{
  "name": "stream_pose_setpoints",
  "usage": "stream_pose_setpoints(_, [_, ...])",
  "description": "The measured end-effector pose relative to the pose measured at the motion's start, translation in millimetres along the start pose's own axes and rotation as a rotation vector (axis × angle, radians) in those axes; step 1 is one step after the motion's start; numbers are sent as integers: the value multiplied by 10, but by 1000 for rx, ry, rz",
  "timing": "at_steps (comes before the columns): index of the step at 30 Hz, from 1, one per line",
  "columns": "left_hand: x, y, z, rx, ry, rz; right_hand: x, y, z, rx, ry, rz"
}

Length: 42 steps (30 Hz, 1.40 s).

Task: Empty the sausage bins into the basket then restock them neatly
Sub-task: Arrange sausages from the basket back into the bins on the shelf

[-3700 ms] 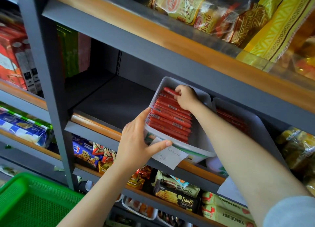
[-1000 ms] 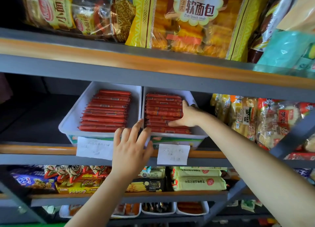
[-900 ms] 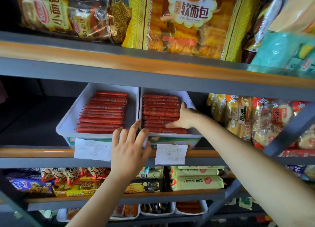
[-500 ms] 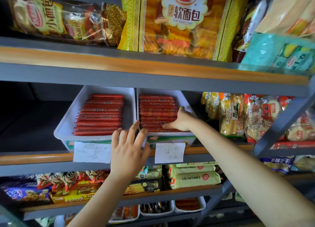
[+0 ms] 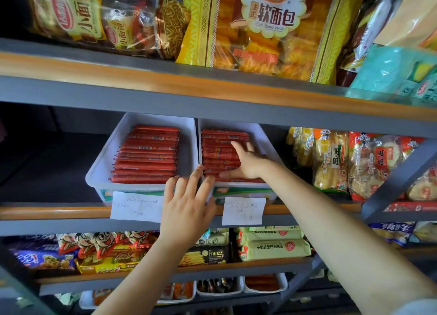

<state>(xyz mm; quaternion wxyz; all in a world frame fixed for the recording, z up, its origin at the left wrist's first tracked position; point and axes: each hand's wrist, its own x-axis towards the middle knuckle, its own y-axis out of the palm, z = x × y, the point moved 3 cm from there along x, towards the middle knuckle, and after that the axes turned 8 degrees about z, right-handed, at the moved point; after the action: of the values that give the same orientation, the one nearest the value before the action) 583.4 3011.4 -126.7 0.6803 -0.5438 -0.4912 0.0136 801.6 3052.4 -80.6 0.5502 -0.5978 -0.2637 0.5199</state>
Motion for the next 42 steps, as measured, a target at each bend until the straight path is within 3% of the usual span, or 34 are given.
stream_pose_setpoints(5, [1,-144,120,-32,43,134,123,-176,16,13,31,70])
stream_pose_setpoints(12, [-10,-265,395,61,-172,175,430,-143,152,-117,-4,62])
stream_pose_setpoints(17, [2,-225,372,38,-205,91,535,-253,235,-142,9,63])
stream_pose_setpoints(22, [23,-207,328,20,-249,-14,628,-245,363,-80,-94,38])
stream_pose_setpoints(32, [-9,-186,319,35,-216,-98,725,-198,341,-96,-120,-70])
stream_pose_setpoints(42, [-4,-175,316,64,-212,-94,702,-288,267,-79,-146,61])
